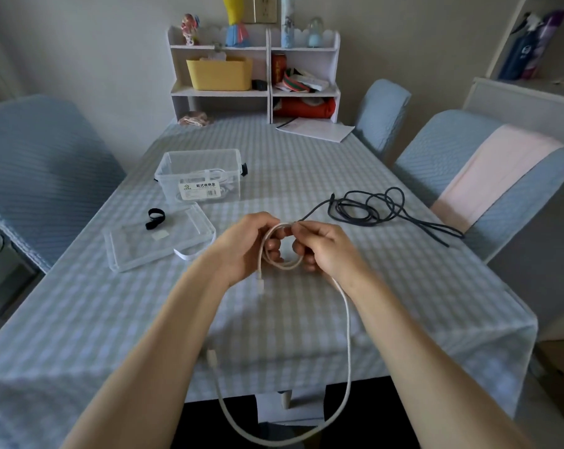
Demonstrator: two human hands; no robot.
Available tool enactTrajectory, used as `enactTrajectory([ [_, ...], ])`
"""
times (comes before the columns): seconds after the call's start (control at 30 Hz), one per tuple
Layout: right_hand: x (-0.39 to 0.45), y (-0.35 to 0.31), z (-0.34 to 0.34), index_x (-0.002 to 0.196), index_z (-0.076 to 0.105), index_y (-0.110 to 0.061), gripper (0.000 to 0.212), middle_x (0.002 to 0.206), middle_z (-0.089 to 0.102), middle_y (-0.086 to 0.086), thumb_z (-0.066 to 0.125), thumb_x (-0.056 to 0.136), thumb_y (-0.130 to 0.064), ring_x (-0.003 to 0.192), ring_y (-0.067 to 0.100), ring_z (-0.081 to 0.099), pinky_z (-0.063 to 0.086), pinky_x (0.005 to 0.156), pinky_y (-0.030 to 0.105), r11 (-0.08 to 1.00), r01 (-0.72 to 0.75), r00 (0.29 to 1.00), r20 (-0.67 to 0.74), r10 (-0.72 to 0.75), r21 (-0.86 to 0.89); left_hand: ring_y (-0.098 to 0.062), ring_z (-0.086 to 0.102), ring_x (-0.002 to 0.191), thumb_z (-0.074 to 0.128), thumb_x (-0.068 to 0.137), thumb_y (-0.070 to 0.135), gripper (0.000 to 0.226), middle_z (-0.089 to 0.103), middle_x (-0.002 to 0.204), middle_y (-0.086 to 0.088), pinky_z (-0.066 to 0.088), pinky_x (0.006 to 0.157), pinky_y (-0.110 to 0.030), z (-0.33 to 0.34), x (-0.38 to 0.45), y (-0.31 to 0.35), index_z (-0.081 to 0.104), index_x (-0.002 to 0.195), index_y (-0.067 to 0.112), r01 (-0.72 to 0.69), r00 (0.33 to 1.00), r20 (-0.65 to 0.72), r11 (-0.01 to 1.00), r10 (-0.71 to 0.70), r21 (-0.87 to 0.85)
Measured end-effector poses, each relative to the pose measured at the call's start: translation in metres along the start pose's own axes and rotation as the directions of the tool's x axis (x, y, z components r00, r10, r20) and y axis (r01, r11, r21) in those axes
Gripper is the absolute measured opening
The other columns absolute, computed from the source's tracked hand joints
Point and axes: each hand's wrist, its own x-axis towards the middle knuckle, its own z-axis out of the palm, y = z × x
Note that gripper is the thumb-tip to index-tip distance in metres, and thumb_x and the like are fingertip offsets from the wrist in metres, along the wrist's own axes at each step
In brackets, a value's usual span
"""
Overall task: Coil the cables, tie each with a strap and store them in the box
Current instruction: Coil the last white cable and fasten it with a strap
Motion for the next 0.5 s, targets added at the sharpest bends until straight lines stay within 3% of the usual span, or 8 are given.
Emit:
enactTrajectory([
  [0.13, 0.000, -0.001, 0.000, 0.084, 0.073, -0.017, 0.026, 0.061, 0.055, 0.002, 0.055, 0.101, -0.020, 0.046, 0.011, 0.038, 0.032, 0.046, 0.025, 0.990, 0.053, 0.999, 0.000, -0.053, -0.129, -0.014, 0.039, 0.044, 0.056, 0.095, 0.041, 0.039, 0.038, 0.049, 0.002, 0.045, 0.051, -0.025, 0.002, 0.009, 0.015, 0.059, 0.067, 0.013, 0.089, 0.996, -0.041, 0.963, -0.081, 0.254],
  [0.2, 0.000, -0.001, 0.000, 0.085, 0.072, -0.016, 0.024, 0.062, 0.058, 0.002, 0.055, 0.101, -0.022, 0.048, 0.012, 0.042, 0.035, 0.046, 0.025, 0.987, 0.057, 0.998, -0.015, -0.060, -0.148, -0.010, 0.033, 0.040, 0.063, 0.093, 0.042, 0.039, 0.034, 0.049, 0.005, 0.041, 0.044, -0.021, 0.005, 0.014, 0.014, 0.056, 0.066, 0.016, 0.099, 0.995, -0.055, 0.957, -0.087, 0.273],
  [0.3, 0.002, -0.001, 0.001, 0.086, 0.070, -0.013, 0.022, 0.063, 0.063, -0.001, 0.056, 0.101, -0.022, 0.052, 0.012, 0.050, 0.040, 0.049, 0.023, 1.000, -0.008, 1.000, -0.030, 0.008, -0.005, -0.009, 0.028, 0.036, 0.065, 0.093, 0.036, 0.045, 0.031, 0.048, 0.005, 0.029, 0.034, -0.019, 0.007, 0.024, 0.004, 0.043, 0.058, 0.018, 0.104, 0.993, -0.061, 0.994, -0.102, 0.018],
  [0.4, 0.003, -0.004, 0.001, 0.088, 0.065, -0.009, 0.019, 0.066, 0.067, 0.002, 0.054, 0.101, -0.019, 0.055, 0.014, 0.053, 0.039, 0.048, 0.023, 0.972, -0.080, 0.996, 0.050, 0.071, 0.221, -0.010, 0.032, 0.034, 0.066, 0.093, 0.030, 0.048, 0.029, 0.052, 0.001, 0.026, 0.029, -0.018, 0.012, 0.027, 0.000, 0.036, 0.057, 0.018, 0.051, 0.993, -0.088, 0.968, -0.075, -0.246],
  [0.5, 0.003, -0.007, -0.002, 0.087, 0.061, -0.008, 0.021, 0.064, 0.064, 0.004, 0.049, 0.102, -0.017, 0.050, 0.013, 0.050, 0.038, 0.045, 0.022, 0.935, -0.100, 0.993, 0.100, 0.069, 0.339, -0.006, 0.026, 0.028, 0.062, 0.095, 0.028, 0.045, 0.030, 0.044, 0.006, 0.023, 0.027, -0.015, 0.014, 0.025, 0.004, 0.038, 0.059, 0.018, 0.063, 0.997, -0.024, 0.935, -0.076, -0.348],
])
